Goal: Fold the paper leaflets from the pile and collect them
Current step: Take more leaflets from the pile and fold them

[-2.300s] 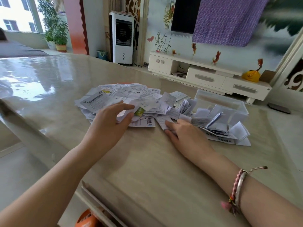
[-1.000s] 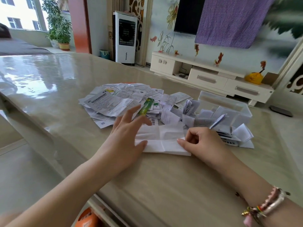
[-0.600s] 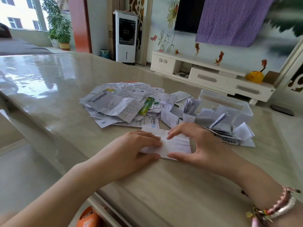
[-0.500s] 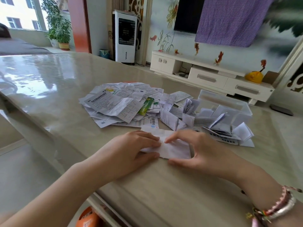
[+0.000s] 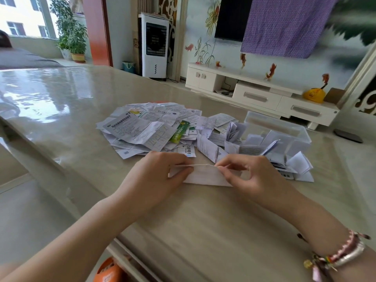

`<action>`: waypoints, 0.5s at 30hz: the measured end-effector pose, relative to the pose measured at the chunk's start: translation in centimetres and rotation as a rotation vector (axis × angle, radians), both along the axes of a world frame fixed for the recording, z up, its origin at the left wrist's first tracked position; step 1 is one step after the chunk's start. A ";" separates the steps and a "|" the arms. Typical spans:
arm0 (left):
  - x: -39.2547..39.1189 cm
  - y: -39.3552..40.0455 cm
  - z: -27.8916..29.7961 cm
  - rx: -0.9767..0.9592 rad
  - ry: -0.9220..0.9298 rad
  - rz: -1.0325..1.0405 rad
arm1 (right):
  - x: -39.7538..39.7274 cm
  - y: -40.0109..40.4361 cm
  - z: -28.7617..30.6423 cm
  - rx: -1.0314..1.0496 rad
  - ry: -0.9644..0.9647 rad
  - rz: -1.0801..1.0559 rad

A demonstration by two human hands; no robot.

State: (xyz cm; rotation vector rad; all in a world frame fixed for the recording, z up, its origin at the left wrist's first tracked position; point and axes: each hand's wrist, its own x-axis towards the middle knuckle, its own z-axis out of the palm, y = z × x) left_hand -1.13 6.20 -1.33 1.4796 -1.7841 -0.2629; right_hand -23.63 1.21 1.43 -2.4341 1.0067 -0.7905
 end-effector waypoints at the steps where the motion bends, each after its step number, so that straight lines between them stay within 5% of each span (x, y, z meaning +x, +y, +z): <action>1: -0.1 0.0 0.1 0.000 0.032 0.005 | 0.0 -0.1 0.0 0.016 -0.022 -0.020; 11: 0.0 0.0 -0.2 0.009 -0.234 0.004 | -0.3 -1.0 -0.2 -0.243 0.313 -0.040; 15: 0.4 0.3 -0.3 -0.065 -0.385 -0.066 | -0.3 -0.1 0.5 -0.093 0.235 0.093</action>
